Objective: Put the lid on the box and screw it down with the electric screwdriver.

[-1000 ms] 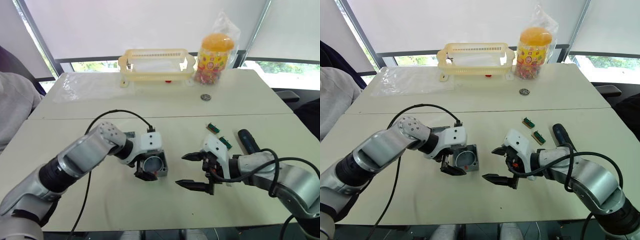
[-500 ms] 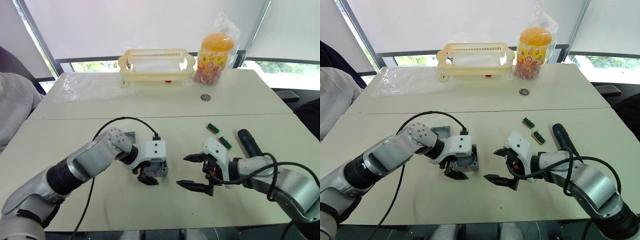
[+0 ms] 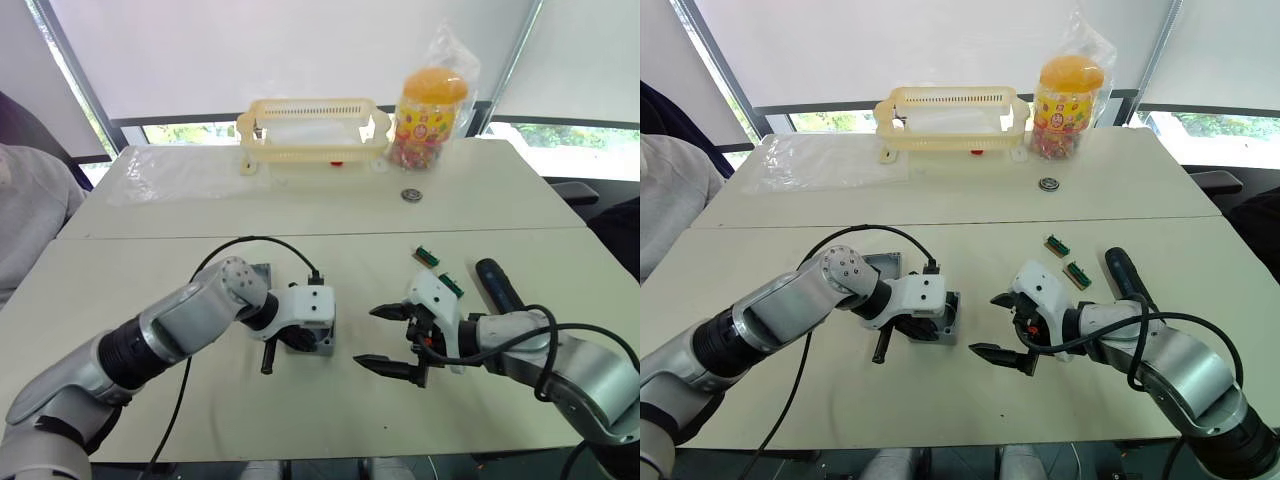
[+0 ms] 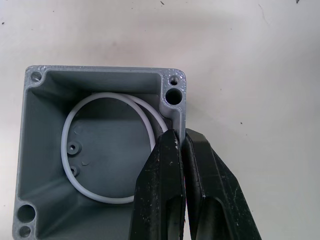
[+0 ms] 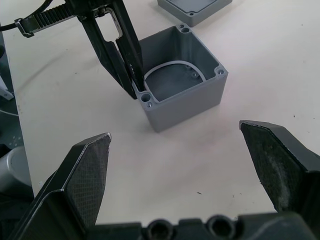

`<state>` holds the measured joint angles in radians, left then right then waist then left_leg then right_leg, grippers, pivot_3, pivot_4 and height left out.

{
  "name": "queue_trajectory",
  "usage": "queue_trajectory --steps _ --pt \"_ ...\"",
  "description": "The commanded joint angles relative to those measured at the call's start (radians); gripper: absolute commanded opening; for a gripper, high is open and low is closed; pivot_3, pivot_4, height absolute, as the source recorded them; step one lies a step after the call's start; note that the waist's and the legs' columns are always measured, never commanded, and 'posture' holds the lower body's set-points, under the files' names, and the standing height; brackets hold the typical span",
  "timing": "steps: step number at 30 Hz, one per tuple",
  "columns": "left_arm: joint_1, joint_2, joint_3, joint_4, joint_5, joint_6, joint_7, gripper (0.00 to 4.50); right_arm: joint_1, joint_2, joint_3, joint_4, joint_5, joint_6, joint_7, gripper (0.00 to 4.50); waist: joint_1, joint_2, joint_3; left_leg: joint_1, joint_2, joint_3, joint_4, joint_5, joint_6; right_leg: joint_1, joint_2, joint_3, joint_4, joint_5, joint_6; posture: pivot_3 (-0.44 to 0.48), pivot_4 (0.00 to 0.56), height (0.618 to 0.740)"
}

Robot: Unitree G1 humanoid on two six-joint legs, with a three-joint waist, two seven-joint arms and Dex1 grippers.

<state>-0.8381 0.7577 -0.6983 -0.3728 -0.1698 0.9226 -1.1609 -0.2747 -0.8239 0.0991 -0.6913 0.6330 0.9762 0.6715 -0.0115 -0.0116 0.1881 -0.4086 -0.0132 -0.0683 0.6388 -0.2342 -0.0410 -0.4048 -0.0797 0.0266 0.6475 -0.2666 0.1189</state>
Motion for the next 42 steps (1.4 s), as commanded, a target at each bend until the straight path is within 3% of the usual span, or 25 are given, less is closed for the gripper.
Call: queue_trajectory --steps 1,11,16,27,34,35,36,38,42 --pt "-0.012 0.005 -0.024 0.043 0.038 -0.104 -0.050 0.02 0.008 -0.007 -0.035 -0.013 0.003 -0.004 -0.001 4.50 0.001 0.000 0.000 0.000 0.000 0.000 0.000 0.000 0.000 0.000 0.000 0.000 0.000 0.000 0.000 0.000 0.150 0.740" --pt "-0.066 -0.106 -0.023 0.353 0.171 -0.713 -0.217 0.02 0.079 -0.023 -0.077 -0.013 -0.020 -0.017 -0.011 4.50 0.022 0.000 0.000 -0.001 -0.001 0.000 0.006 0.000 0.001 0.002 -0.001 0.000 0.000 0.000 0.000 0.000 0.150 0.740" --pt "-0.106 -0.172 -0.011 0.499 0.201 -0.883 -0.285 0.02 0.129 -0.036 -0.130 -0.043 -0.002 0.003 -0.017 4.50 0.025 0.000 0.000 -0.001 -0.002 0.000 0.008 -0.001 0.001 0.004 -0.002 0.000 -0.001 0.000 0.000 0.000 0.150 0.740" --pt "-0.208 -0.292 0.020 0.706 0.200 -1.029 -0.437 0.02 0.196 -0.042 -0.208 -0.105 0.038 0.054 -0.039 4.50 0.020 0.000 0.000 -0.001 -0.002 -0.001 0.008 -0.002 0.003 0.004 -0.002 -0.001 -0.001 0.000 0.000 0.000 0.150 0.740" --pt "-0.214 -0.301 0.019 0.733 0.220 -1.026 -0.454 0.02 0.200 -0.030 -0.205 -0.121 0.049 0.066 -0.063 4.50 0.014 0.000 0.000 -0.001 -0.002 -0.002 0.008 -0.003 0.004 0.003 -0.001 -0.001 0.000 0.000 0.000 0.000 0.150 0.740" --pt "-0.211 -0.299 0.019 0.726 0.217 -1.015 -0.454 0.64 0.201 -0.031 -0.204 -0.121 0.050 0.065 -0.065 4.50 0.014 0.000 0.000 -0.001 -0.002 -0.002 0.008 -0.003 0.004 0.003 -0.001 -0.001 0.000 0.000 0.000 0.000 0.150 0.740" --pt "-0.207 -0.296 0.019 0.717 0.210 -1.002 -0.454 0.86 0.202 -0.031 -0.204 -0.120 0.051 0.065 -0.066 4.50 0.015 0.000 0.000 -0.001 -0.002 -0.002 0.008 -0.003 0.004 0.003 -0.001 -0.001 0.000 0.000 0.000 0.000 0.150 0.740" --pt "-0.201 -0.293 0.018 0.697 0.196 -0.977 -0.454 1.71 0.205 -0.034 -0.205 -0.118 0.051 0.062 -0.066 4.50 0.015 0.000 0.000 -0.001 -0.002 -0.002 0.008 -0.003 0.005 0.004 -0.001 -0.001 0.000 0.000 0.001 0.000 0.150 0.740" --pt "-0.189 -0.291 0.035 0.663 0.194 -0.945 -0.449 3.82 0.207 -0.047 -0.206 -0.111 0.047 0.055 -0.056 4.50 0.016 0.000 0.000 -0.001 -0.002 -0.002 0.008 -0.003 0.005 0.004 -0.001 -0.001 0.000 0.000 0.001 0.000 0.150 0.740"
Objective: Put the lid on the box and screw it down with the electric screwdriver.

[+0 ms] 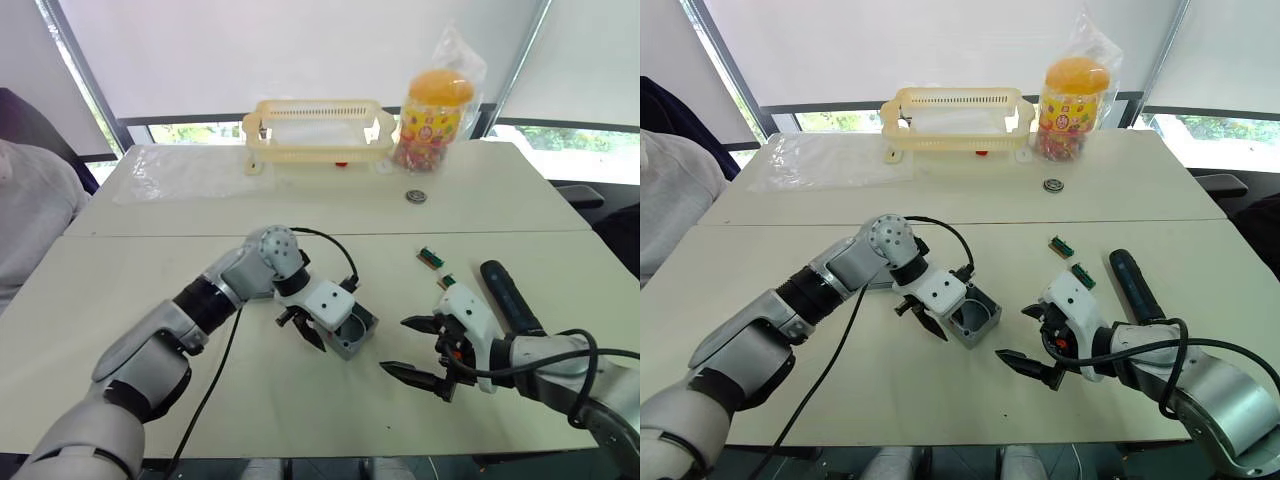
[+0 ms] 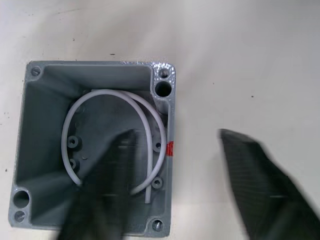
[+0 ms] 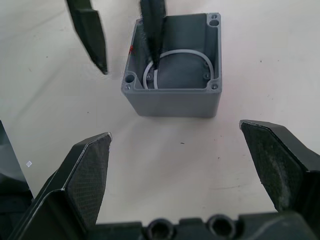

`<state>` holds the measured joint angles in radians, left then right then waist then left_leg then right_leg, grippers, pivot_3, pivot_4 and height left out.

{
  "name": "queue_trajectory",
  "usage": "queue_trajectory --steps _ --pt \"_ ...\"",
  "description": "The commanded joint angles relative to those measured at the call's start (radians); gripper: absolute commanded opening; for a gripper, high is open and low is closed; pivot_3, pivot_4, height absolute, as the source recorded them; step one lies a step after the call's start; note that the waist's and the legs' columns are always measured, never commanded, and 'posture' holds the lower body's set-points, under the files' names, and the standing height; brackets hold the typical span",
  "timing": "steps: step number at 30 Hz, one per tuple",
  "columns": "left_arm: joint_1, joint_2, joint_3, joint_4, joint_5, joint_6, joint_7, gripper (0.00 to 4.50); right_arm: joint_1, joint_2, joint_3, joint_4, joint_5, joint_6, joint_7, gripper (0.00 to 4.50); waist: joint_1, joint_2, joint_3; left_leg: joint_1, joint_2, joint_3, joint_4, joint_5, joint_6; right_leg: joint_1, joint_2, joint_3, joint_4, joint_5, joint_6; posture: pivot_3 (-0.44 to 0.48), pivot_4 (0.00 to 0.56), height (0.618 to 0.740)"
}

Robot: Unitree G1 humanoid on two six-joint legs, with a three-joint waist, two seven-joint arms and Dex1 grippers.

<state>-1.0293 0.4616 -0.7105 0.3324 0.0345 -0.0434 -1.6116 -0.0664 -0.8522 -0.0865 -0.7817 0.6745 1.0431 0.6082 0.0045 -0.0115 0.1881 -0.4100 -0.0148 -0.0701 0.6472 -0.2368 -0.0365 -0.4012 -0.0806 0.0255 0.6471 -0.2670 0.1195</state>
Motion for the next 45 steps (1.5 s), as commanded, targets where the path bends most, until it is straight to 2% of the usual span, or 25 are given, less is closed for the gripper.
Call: queue_trajectory --steps 1,3,7,10,13,16,20,23,29,35,45 --pt "-0.001 0.009 0.061 -0.050 -0.008 0.030 0.011 4.36 -0.002 -0.025 -0.021 -0.018 0.004 -0.013 0.011 4.50 0.000 0.000 0.000 0.000 0.000 0.000 0.000 0.000 0.000 0.000 0.000 0.000 0.000 0.000 0.000 0.000 0.150 0.740" --pt "-0.035 0.035 0.109 -0.071 -0.023 0.086 0.005 4.44 -0.004 -0.039 -0.039 -0.013 0.011 -0.011 0.025 4.50 0.000 0.000 0.000 0.000 0.000 0.000 0.000 0.000 0.000 0.000 0.000 0.000 0.000 0.000 0.000 0.000 0.150 0.740" --pt "-0.144 0.127 0.230 -0.096 -0.194 0.305 -0.003 4.44 -0.041 -0.049 -0.148 0.004 0.130 0.030 0.063 4.50 -0.008 0.000 0.001 0.000 0.000 -0.001 0.000 0.000 0.000 0.000 0.001 0.000 0.000 0.000 0.000 0.000 0.150 0.740" --pt "-0.186 0.175 0.338 -0.034 -0.218 0.393 0.016 4.44 -0.089 -0.070 -0.216 0.037 0.203 0.049 0.088 4.50 -0.016 0.000 0.001 0.000 0.000 -0.001 0.000 0.000 0.000 0.000 0.000 -0.001 0.000 0.000 0.001 0.000 0.150 0.740" --pt "-0.193 0.217 0.453 0.071 -0.198 0.467 0.170 4.44 -0.193 -0.062 -0.228 0.107 0.231 0.028 0.084 4.50 -0.023 0.000 0.001 0.001 0.000 -0.001 -0.001 -0.001 0.001 0.001 0.000 -0.001 0.000 -0.001 0.001 0.000 0.150 0.740" --pt "-0.177 0.242 0.527 0.105 -0.180 0.637 0.338 4.44 -0.309 -0.048 -0.169 0.169 0.221 -0.009 0.101 4.50 -0.025 0.000 0.001 0.001 0.001 -0.002 -0.001 -0.001 0.001 -0.001 0.001 -0.001 0.002 -0.001 0.001 0.000 0.150 0.740" --pt "-0.086 0.289 0.673 -0.029 -0.217 0.953 0.531 4.44 -0.466 -0.030 -0.045 0.261 0.174 -0.076 0.180 4.50 -0.033 0.000 0.002 0.000 0.001 -0.002 -0.002 -0.001 0.001 -0.002 0.001 -0.001 0.003 -0.001 0.002 0.000 0.150 0.740" --pt "-0.034 0.247 0.815 -0.104 -0.200 1.146 0.770 4.44 -0.563 -0.005 0.021 0.334 0.143 -0.120 0.230 4.50 -0.025 -0.002 0.003 -0.001 0.000 -0.003 -0.001 -0.001 0.001 -0.003 0.001 -0.002 0.003 -0.001 0.002 0.000 0.150 0.740" --pt "0.071 0.192 0.935 -0.240 -0.192 1.559 0.988 4.44 -0.655 -0.016 0.191 0.384 0.024 -0.188 0.357 4.50 -0.019 -0.002 0.003 -0.001 -0.001 -0.003 0.000 -0.001 0.001 -0.002 0.000 -0.002 0.003 -0.001 0.002 0.000 0.150 0.740" --pt "0.091 0.112 1.011 -0.209 -0.170 1.647 1.140 4.44 -0.635 -0.018 0.288 0.394 -0.116 -0.285 0.407 4.50 -0.019 -0.002 0.004 -0.001 -0.001 -0.004 0.000 0.000 -0.001 -0.003 0.000 -0.002 0.004 -0.001 0.002 0.000 0.150 0.740" --pt "0.120 0.018 0.957 -0.095 -0.199 1.574 1.222 4.44 -0.563 -0.004 0.255 0.335 -0.142 -0.276 0.382 4.50 -0.018 -0.002 0.004 -0.001 -0.002 -0.004 -0.001 0.002 -0.004 -0.003 -0.001 -0.002 0.004 -0.001 0.002 0.000 0.150 0.740"
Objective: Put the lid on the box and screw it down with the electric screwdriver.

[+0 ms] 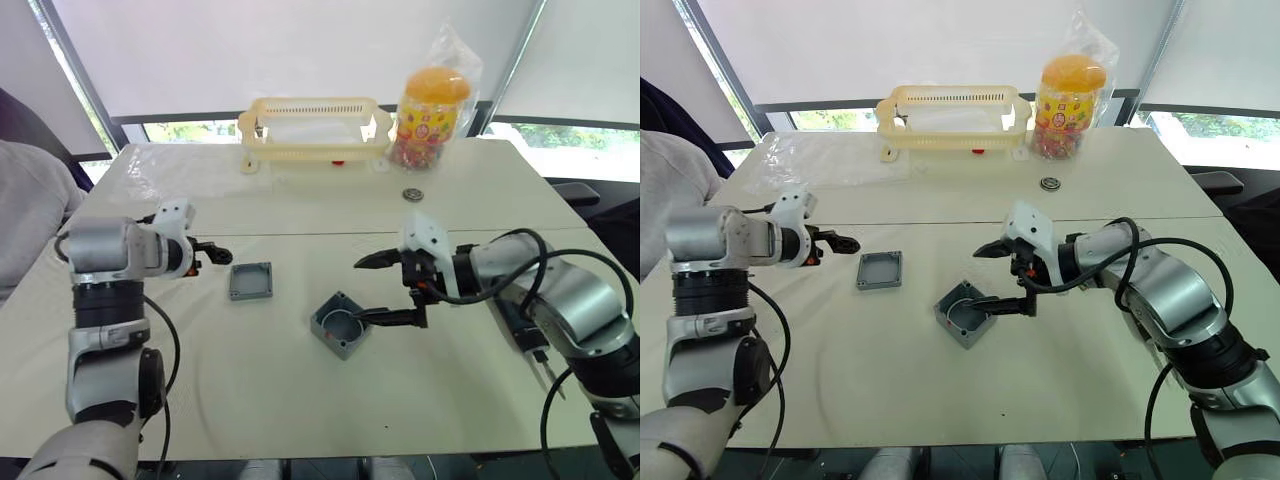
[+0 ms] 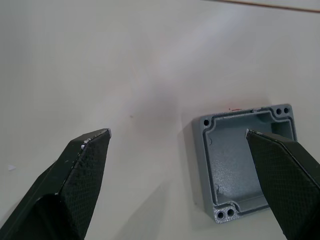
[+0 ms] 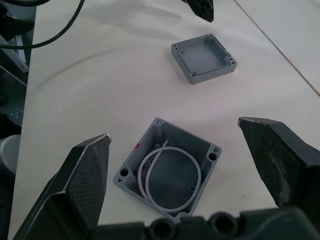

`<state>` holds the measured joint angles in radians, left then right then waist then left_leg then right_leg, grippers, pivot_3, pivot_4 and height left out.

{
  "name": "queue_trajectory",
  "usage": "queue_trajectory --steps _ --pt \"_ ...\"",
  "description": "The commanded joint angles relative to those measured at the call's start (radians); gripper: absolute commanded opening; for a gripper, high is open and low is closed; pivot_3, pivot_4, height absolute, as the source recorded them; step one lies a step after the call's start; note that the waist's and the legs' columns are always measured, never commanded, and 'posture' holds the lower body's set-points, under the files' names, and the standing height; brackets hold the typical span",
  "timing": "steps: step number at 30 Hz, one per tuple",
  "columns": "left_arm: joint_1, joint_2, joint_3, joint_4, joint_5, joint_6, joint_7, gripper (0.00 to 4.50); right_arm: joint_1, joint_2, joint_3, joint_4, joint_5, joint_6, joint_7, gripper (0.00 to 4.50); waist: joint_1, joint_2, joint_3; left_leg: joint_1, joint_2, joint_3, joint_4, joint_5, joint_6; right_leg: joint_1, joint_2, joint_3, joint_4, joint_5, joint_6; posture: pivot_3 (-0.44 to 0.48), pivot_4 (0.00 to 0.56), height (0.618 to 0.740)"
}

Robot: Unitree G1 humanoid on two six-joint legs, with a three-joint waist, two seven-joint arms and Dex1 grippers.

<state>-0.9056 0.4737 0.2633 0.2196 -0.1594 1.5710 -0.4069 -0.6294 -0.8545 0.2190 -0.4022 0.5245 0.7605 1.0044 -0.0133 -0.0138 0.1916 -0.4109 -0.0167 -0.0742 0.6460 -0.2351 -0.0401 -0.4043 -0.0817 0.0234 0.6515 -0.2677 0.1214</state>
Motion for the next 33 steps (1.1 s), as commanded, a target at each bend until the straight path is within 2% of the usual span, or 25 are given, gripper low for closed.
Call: queue_trajectory --steps 1,11,12,14,15,20,25,31,33 --pt "-0.003 0.003 -0.022 0.033 -0.003 -0.046 0.027 4.44 0.005 -0.002 -0.054 -0.048 0.008 0.011 -0.019 4.50 -0.001 0.000 0.000 0.000 0.000 0.000 0.000 0.000 0.000 0.000 0.000 0.000 0.000 0.000 0.000 0.000 0.150 0.740" --pt "0.037 -0.031 -0.127 0.108 -0.010 -0.087 0.064 4.44 0.048 0.010 -0.096 -0.088 0.019 0.053 -0.071 4.50 0.002 0.002 -0.002 0.001 -0.001 0.000 0.000 0.000 -0.001 0.001 -0.001 0.000 0.000 0.000 0.000 0.000 0.150 0.740" --pt "0.039 -0.037 -0.131 0.117 -0.010 -0.097 0.066 3.91 0.050 0.012 -0.100 -0.091 0.021 0.057 -0.077 4.50 0.003 0.003 -0.002 0.001 -0.001 0.000 0.000 0.000 -0.001 0.002 -0.001 0.000 0.000 0.000 0.000 0.000 0.150 0.740" --pt "0.039 -0.042 -0.143 0.134 -0.011 -0.105 0.069 3.14 0.055 0.016 -0.108 -0.096 0.024 0.066 -0.089 4.50 0.005 0.003 -0.003 0.002 -0.002 -0.001 0.000 0.000 -0.001 0.002 -0.001 0.000 0.000 0.000 0.000 0.000 0.150 0.740" --pt "0.041 -0.042 -0.151 0.137 -0.013 -0.106 0.068 2.51 0.057 0.016 -0.112 -0.098 0.025 0.069 -0.094 4.50 0.005 0.003 -0.003 0.002 -0.002 -0.001 0.000 0.000 -0.001 0.003 -0.001 0.000 0.000 0.000 0.000 0.000 0.150 0.740" --pt "0.055 -0.051 -0.155 0.120 -0.019 -0.091 0.081 0.05 0.074 0.005 -0.131 -0.105 0.030 0.084 -0.106 4.50 0.002 0.004 -0.003 0.003 -0.002 -0.001 0.000 0.000 -0.001 0.005 -0.002 -0.001 0.000 0.000 0.000 0.000 0.150 0.740" --pt "0.072 -0.055 -0.102 0.080 -0.024 -0.105 0.111 0.05 0.086 0.037 -0.175 -0.080 0.067 0.129 -0.152 4.50 0.001 0.005 -0.004 0.004 -0.002 -0.001 0.000 0.000 -0.001 0.005 -0.002 -0.001 0.000 0.000 0.000 0.000 0.150 0.740" --pt "0.022 -0.006 -0.031 -0.006 -0.098 -0.335 0.015 0.05 -0.012 0.249 -0.381 0.049 0.281 0.321 -0.336 4.50 0.000 0.003 -0.002 0.003 -0.002 -0.003 -0.001 0.001 -0.002 0.004 -0.002 -0.001 0.000 0.001 -0.001 0.000 0.150 0.740" --pt "-0.031 0.008 -0.004 -0.020 -0.130 -0.479 -0.035 0.05 -0.081 0.329 -0.435 0.103 0.345 0.387 -0.418 4.50 0.001 0.002 -0.001 0.000 -0.002 -0.004 -0.001 0.002 -0.003 -0.001 -0.002 -0.001 0.001 0.001 -0.002 0.000 0.150 0.740"
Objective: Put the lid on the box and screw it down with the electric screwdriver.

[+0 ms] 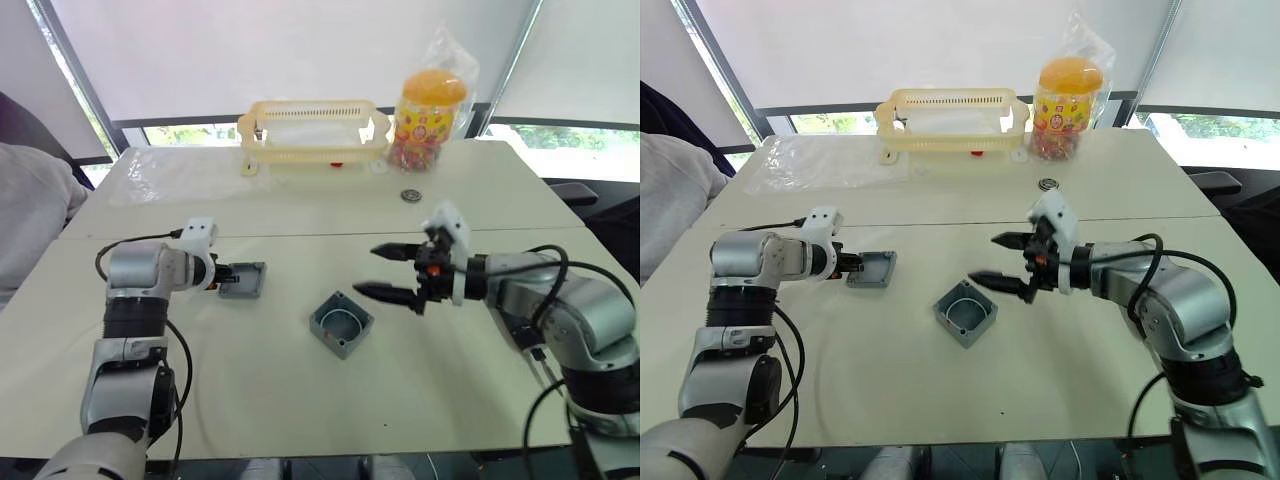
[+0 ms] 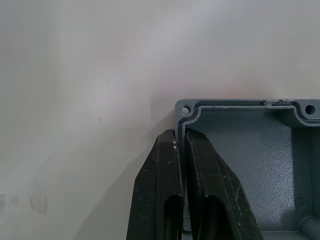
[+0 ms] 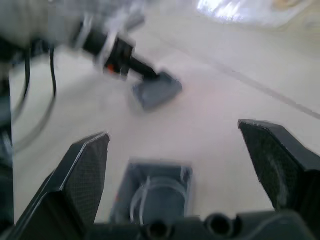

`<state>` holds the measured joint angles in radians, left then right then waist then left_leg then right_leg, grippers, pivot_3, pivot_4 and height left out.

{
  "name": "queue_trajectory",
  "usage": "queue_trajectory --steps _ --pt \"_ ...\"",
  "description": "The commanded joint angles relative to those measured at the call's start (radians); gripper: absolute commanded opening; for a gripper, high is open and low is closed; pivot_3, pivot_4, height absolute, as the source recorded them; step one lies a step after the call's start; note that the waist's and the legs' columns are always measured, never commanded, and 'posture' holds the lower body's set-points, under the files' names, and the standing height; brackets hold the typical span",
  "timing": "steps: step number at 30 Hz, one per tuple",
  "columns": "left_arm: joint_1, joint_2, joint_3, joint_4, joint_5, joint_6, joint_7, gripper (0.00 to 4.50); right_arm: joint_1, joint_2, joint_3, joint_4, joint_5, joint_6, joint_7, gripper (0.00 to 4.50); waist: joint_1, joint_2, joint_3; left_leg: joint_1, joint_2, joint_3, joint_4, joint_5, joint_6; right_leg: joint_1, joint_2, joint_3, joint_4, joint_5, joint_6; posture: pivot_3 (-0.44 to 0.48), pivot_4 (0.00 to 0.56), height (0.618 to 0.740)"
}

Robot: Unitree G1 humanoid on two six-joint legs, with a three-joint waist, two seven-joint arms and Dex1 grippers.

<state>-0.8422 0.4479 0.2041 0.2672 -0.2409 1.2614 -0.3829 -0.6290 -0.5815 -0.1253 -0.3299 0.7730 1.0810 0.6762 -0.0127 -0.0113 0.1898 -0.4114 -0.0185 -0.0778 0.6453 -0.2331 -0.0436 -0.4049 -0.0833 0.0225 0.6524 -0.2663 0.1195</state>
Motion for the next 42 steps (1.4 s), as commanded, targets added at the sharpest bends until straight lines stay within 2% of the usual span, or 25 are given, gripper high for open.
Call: queue_trajectory --steps 1,5,9,15,27,30,37,42 --pt "-0.113 0.036 0.064 -0.068 -0.059 -0.223 -0.073 0.05 -0.109 0.084 -0.109 0.049 0.118 0.092 -0.121 4.50 0.003 -0.001 0.001 -0.001 0.000 0.000 0.000 0.000 0.000 -0.001 0.000 0.000 0.000 0.000 0.000 0.000 0.150 0.740" --pt "-0.163 0.015 0.028 -0.113 -0.079 -0.377 -0.115 0.05 -0.268 0.240 -0.211 0.209 0.180 0.172 -0.337 4.50 0.001 0.000 0.000 -0.002 0.000 0.000 -0.001 0.000 -0.001 -0.002 -0.001 0.000 -0.003 0.000 0.000 0.000 0.150 0.740" --pt "-0.173 -0.033 -0.012 -0.194 -0.101 -0.404 -0.116 0.05 -0.363 0.324 -0.260 0.290 0.202 0.205 -0.459 4.50 0.001 0.000 0.000 -0.002 -0.002 0.001 -0.002 0.000 -0.001 -0.003 -0.004 0.000 -0.003 0.000 0.000 0.000 0.150 0.740" --pt "-0.168 -0.089 -0.028 -0.274 -0.155 -0.388 -0.106 0.05 -0.379 0.349 -0.244 0.293 0.210 0.213 -0.502 4.50 -0.006 0.000 0.000 -0.003 -0.002 0.003 -0.003 0.000 0.000 -0.004 -0.003 0.000 -0.002 0.000 0.000 0.000 0.150 0.740" --pt "-0.158 -0.105 -0.040 -0.327 -0.222 -0.353 -0.098 0.05 -0.384 0.358 -0.244 0.303 0.225 0.201 -0.519 4.50 -0.008 0.000 0.000 -0.003 -0.001 0.003 -0.004 0.000 0.000 -0.004 -0.001 0.001 -0.001 0.000 0.000 0.000 0.150 0.740" --pt "-0.160 -0.106 -0.043 -0.327 -0.232 -0.348 -0.093 0.00 -0.382 0.366 -0.240 0.303 0.224 0.194 -0.522 3.65 -0.008 0.000 0.000 -0.003 -0.001 0.003 -0.004 0.000 0.000 -0.004 -0.001 0.001 -0.001 0.000 0.000 0.000 0.150 0.740" --pt "-0.164 -0.101 -0.044 -0.321 -0.242 -0.345 -0.089 0.00 -0.373 0.374 -0.235 0.298 0.231 0.184 -0.531 0.14 -0.008 0.001 0.001 -0.003 -0.001 0.002 -0.004 0.000 0.000 -0.004 0.000 0.000 -0.001 0.000 0.000 0.000 0.150 0.740" --pt "-0.154 -0.090 -0.047 -0.311 -0.235 -0.357 -0.087 0.00 -0.369 0.369 -0.234 0.292 0.235 0.180 -0.529 0.13 -0.008 0.001 0.001 -0.003 -0.001 0.002 -0.004 0.000 0.000 -0.004 0.000 0.001 -0.001 0.000 0.000 0.000 0.150 0.740"
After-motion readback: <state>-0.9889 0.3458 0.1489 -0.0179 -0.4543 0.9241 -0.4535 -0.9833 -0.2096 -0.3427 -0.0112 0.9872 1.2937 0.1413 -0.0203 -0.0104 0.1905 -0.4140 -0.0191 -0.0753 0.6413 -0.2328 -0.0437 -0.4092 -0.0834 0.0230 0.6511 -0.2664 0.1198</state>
